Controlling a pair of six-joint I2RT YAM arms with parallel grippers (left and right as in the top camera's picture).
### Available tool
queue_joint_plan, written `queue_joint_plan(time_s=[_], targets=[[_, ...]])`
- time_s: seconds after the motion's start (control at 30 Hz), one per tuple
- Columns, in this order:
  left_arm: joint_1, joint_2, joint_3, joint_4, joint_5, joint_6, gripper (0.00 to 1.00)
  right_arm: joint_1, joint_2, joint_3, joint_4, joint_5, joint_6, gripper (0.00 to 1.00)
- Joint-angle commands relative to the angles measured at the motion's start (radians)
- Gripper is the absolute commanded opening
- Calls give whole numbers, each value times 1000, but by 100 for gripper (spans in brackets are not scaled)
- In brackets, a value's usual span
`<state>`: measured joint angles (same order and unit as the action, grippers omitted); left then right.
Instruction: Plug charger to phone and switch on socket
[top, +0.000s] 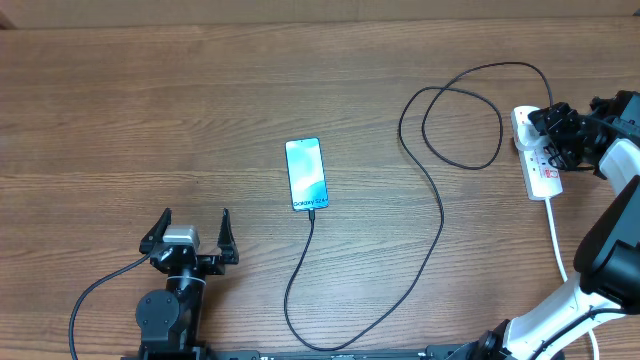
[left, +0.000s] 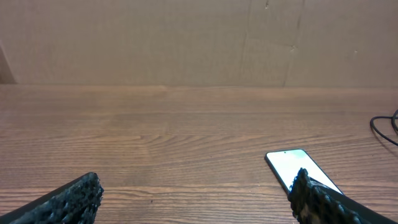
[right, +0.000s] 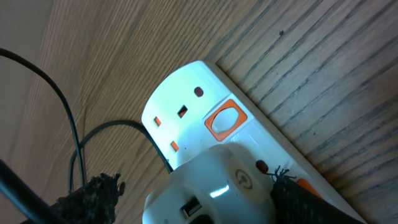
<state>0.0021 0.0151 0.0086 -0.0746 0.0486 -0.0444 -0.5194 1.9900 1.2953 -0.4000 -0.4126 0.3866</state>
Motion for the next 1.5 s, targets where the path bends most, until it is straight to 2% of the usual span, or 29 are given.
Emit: queue_joint_plan(time_s=[0.0,0.33,0.57,1.0,1.47], targets=[[6,-11,-4,-2,-4,23,100,-9,36,-30,10,63,-22,80],[6,-11,-4,-2,-4,23,100,-9,36,-30,23,52,-66,81],[6,-11,-4,-2,-4,23,100,-8,35,2,-71,48,-66,82],[6,-11,-4,-2,-4,23,100,34,35,2,-82,-45,-76,84],[6,-11,-4,-2,-4,23,100,55,36,1,-148,-26,-69,84]])
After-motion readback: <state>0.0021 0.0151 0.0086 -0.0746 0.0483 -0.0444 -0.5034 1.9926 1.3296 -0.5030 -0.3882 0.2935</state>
